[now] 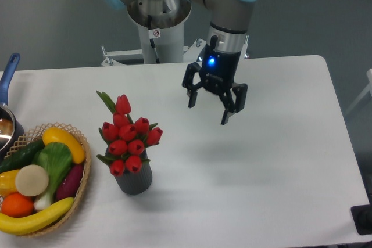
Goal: Pick up the flowers from the vase
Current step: 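Move the open gripper toward the red tulip stems above the vase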
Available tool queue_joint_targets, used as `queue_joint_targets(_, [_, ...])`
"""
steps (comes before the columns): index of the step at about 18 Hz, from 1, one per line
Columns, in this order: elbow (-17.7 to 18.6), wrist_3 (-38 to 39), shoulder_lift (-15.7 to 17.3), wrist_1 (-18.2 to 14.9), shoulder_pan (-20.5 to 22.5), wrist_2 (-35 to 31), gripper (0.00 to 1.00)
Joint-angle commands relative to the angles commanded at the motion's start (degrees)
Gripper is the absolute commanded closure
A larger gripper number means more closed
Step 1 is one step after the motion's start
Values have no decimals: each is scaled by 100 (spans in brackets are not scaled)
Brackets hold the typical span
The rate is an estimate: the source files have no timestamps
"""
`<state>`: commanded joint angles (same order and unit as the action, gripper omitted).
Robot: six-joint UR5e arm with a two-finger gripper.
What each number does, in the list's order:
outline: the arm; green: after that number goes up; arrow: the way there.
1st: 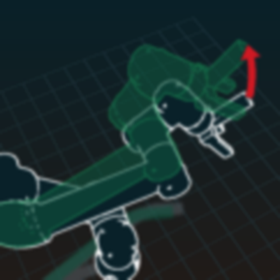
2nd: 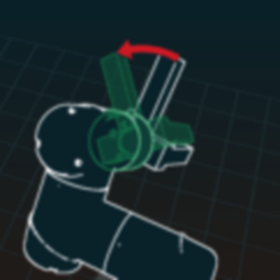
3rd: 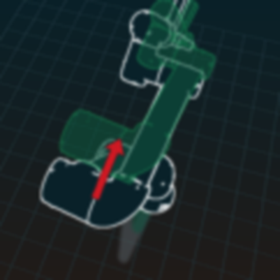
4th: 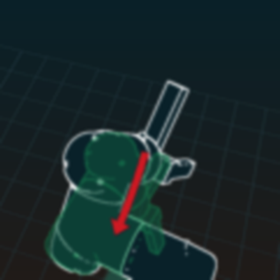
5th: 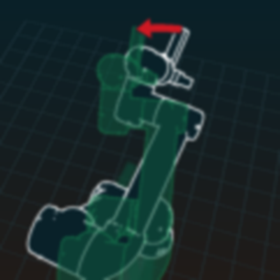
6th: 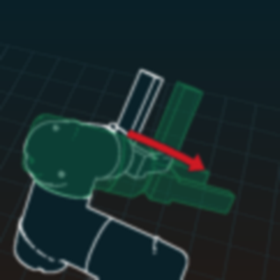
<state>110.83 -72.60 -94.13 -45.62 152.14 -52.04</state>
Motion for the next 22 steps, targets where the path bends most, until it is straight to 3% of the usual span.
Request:
queue_joint_targets(4, [167,-44,-44,18,-18,868,0])
queue_joint_targets(10, [492,-712,-176,9,-26,1784,0])
queue_joint_targets(16, [554,-826,-588,18,-158,2523,0])
queue_joint_targets(22, [448,-879,-888,53,-272,2770,0])
